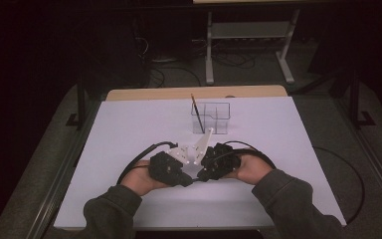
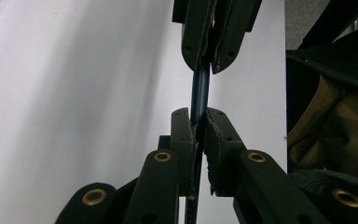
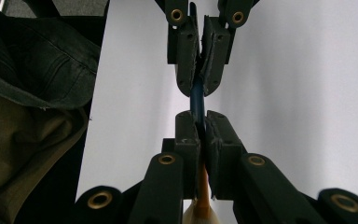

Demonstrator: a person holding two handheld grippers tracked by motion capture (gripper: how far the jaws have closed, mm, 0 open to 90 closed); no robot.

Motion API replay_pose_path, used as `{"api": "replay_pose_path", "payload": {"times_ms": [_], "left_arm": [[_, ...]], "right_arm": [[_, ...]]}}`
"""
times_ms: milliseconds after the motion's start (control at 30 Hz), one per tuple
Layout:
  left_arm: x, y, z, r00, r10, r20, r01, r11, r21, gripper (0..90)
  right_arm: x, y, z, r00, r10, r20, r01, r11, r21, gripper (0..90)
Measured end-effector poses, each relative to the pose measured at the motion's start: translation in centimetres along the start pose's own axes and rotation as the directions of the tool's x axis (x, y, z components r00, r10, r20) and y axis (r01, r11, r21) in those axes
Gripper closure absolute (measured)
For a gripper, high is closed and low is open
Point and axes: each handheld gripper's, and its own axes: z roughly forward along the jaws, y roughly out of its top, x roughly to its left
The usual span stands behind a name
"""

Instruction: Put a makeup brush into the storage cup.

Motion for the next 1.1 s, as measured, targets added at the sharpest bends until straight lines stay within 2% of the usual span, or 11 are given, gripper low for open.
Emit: {"api": "replay_pose_path", "payload": {"times_ms": [100, 367, 433, 600, 700, 867, 1100], "left_arm": [[0.1, 0.1, 0.0, 1.0000, 0.002, -0.002, -0.002, 0.9999, 0.013, 83.0], [0.1, 0.1, 0.2, 1.0000, -0.006, -0.002, 0.006, 0.9999, 0.012, 84.0], [0.1, 0.1, 0.2, 1.0000, -0.008, -0.001, 0.008, 0.9999, 0.012, 84.0], [0.0, 0.0, 0.0, 0.9999, -0.011, -0.001, 0.011, 0.9999, 0.008, 84.0], [0.0, -0.1, -0.2, 0.9999, -0.015, -0.007, 0.015, 0.9999, 0.001, 84.0], [0.0, -0.2, -0.3, 0.9996, -0.022, -0.019, 0.022, 0.9997, -0.014, 84.1], [0.1, -0.3, -0.6, 0.9990, -0.028, -0.034, 0.027, 0.9993, -0.025, 84.1]], "right_arm": [[0.1, 0.0, 0.0, 0.9999, -0.007, 0.008, 0.007, 1.000, 0.003, 83.1], [0.0, 0.0, 0.0, 0.9994, -0.024, 0.026, 0.025, 1.000, -0.003, 81.5], [-0.1, -0.1, 0.0, 0.9997, -0.012, 0.022, 0.012, 1.000, -0.011, 79.9], [-0.3, -0.5, -0.7, 0.9990, 0.011, 0.044, -0.009, 0.999, -0.047, 64.5], [-0.5, -0.8, -1.0, 0.9986, 0.032, 0.041, -0.029, 0.997, -0.066, 59.6], [-0.6, -1.7, -1.4, 0.9945, 0.088, 0.056, -0.083, 0.992, -0.092, 48.6], [-0.7, -3.3, -2.3, 0.9868, 0.146, 0.069, -0.137, 0.982, -0.127, 43.8]]}}
